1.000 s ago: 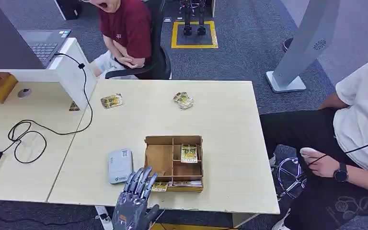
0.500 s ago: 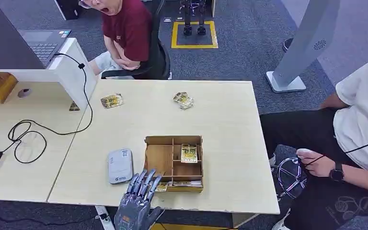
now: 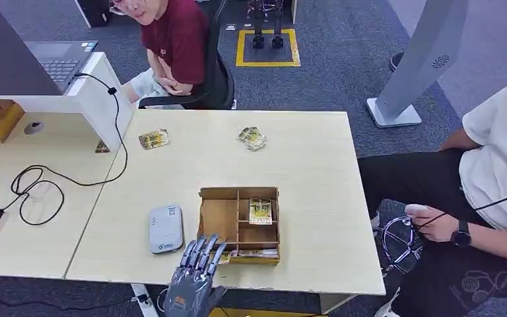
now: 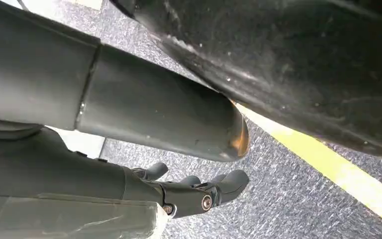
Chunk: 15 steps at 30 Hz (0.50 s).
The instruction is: Pass the card to the sensor for recognition and then transmit it.
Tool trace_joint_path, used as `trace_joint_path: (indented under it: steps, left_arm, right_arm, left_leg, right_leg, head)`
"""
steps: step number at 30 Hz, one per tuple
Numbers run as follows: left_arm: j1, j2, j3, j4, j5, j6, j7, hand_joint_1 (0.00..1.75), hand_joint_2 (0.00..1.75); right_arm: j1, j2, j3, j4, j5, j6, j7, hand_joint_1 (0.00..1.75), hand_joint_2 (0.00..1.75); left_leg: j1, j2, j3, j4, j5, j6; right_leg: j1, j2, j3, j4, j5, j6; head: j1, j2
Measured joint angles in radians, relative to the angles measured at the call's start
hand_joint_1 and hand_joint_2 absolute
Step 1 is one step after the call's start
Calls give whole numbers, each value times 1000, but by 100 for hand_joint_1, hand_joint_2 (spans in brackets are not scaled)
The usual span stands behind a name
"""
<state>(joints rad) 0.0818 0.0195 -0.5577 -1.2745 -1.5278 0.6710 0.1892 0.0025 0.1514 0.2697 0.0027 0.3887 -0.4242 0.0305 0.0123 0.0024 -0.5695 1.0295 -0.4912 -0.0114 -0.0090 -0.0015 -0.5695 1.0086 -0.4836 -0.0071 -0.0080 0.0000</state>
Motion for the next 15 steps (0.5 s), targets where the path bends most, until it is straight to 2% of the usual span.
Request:
trace_joint_path:
  steps: [15]
  left_arm:
    - [-23, -30, 5, 51, 24, 0, 10, 0, 175]
  right_arm:
    - [-1, 0, -3, 0, 0, -1, 4, 0, 0]
  left_leg:
    - [0, 0, 0, 0, 0, 0]
  right_leg:
    - [0, 0, 0, 0, 0, 0]
  head:
    - [0, 0]
